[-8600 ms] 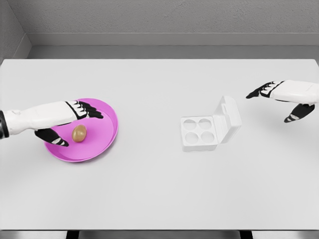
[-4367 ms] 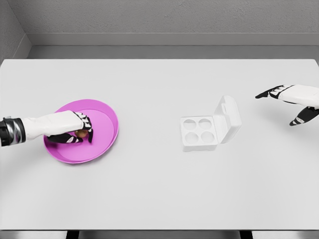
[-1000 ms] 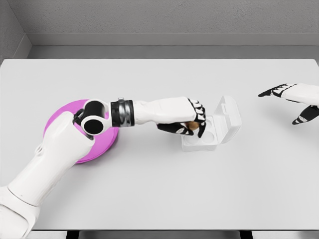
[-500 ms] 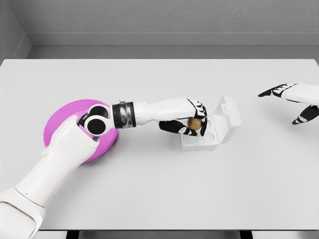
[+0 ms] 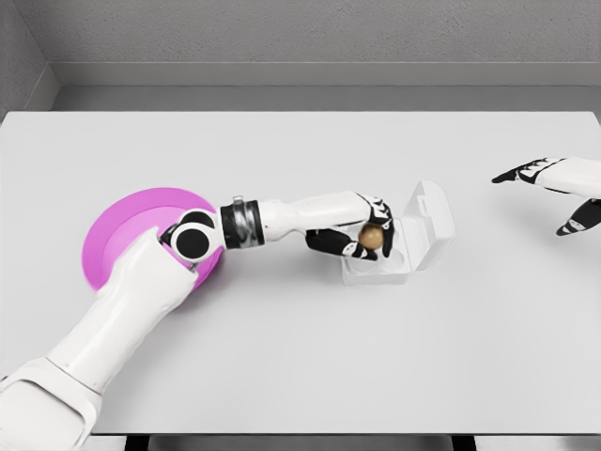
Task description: Pack egg into the box and close the box lid
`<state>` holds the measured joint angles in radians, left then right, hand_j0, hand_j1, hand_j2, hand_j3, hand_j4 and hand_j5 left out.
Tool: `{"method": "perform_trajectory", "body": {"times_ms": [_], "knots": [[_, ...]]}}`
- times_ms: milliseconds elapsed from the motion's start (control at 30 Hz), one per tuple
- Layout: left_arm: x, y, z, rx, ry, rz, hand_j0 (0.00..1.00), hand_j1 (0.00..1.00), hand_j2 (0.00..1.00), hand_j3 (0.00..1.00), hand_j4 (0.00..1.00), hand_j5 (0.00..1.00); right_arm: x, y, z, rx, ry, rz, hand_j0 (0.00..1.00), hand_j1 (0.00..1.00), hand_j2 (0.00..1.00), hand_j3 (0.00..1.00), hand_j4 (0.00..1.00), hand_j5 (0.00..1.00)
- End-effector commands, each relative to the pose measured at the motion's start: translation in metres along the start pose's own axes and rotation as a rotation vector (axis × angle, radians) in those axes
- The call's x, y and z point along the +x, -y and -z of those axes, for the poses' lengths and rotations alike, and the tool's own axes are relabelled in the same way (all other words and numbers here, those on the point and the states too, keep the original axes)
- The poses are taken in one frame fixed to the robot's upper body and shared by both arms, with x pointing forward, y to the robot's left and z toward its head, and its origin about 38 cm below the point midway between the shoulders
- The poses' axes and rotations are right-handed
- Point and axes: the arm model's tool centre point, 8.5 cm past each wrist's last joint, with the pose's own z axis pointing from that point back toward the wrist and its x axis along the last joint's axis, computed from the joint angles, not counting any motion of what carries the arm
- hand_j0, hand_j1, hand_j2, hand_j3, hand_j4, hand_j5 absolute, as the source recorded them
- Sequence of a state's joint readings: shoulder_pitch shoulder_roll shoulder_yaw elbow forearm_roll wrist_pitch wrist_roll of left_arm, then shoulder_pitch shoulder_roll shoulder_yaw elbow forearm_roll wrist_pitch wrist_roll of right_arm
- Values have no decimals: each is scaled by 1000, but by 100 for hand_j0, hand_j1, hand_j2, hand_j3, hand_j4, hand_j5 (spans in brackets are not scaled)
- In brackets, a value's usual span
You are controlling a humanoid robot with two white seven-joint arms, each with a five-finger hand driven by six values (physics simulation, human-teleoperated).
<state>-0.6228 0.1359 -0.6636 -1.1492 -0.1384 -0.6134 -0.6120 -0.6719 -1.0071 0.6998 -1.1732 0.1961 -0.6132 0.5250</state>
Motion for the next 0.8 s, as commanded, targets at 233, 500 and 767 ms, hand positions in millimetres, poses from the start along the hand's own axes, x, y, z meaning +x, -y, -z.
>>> {"method": "perform_trajectory", "body": {"times_ms": [233, 500, 767], "knots": [[-6, 5, 8, 11, -3, -46, 34, 34, 34, 34, 34, 34, -1, 1, -1, -5, -3, 5, 100, 100, 100, 100, 100, 100], [-6, 5, 8, 11, -4, -47, 34, 34, 34, 34, 34, 34, -2, 0, -3, 4, -7, 1, 100, 100, 100, 100, 100, 100], [-6, 6, 7, 13, -3, -49, 34, 34, 34, 34, 34, 34, -2, 0, -4, 4, -8, 1, 100, 100, 100, 100, 100, 100]]}}
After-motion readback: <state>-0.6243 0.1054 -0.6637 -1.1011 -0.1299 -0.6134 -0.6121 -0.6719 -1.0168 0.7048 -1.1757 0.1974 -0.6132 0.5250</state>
